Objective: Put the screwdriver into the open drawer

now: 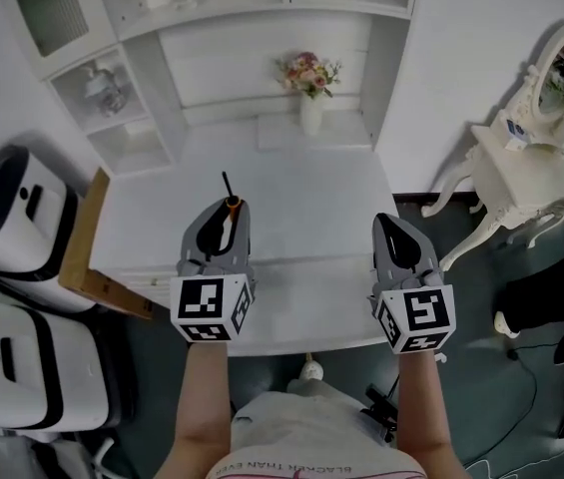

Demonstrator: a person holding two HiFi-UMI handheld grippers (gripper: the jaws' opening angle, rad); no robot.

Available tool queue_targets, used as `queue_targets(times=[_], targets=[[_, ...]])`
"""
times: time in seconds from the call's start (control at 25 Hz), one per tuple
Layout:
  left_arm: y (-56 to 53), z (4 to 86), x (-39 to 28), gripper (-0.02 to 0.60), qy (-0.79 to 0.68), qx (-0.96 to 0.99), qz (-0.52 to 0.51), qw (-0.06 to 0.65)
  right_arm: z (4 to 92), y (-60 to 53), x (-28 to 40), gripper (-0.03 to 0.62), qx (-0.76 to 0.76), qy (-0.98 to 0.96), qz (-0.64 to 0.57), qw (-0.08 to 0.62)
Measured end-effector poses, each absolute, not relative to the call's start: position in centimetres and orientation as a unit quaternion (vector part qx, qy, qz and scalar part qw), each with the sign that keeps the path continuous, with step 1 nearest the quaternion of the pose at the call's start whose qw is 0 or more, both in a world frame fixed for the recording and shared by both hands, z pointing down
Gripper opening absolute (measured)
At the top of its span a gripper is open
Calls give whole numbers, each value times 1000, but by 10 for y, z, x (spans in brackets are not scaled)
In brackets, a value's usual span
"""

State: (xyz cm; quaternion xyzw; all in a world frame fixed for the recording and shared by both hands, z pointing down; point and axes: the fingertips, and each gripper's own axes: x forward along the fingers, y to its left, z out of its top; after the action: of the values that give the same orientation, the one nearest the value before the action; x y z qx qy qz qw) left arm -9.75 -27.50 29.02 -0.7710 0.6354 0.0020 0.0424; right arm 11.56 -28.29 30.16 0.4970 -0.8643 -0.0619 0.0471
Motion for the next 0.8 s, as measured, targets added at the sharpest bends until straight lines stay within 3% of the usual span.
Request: queue_targets(times=[0.8], targets=[[-301,372,-114,87,665,-743,-59,-38,388,-321,90,2,446,-888,18,106]])
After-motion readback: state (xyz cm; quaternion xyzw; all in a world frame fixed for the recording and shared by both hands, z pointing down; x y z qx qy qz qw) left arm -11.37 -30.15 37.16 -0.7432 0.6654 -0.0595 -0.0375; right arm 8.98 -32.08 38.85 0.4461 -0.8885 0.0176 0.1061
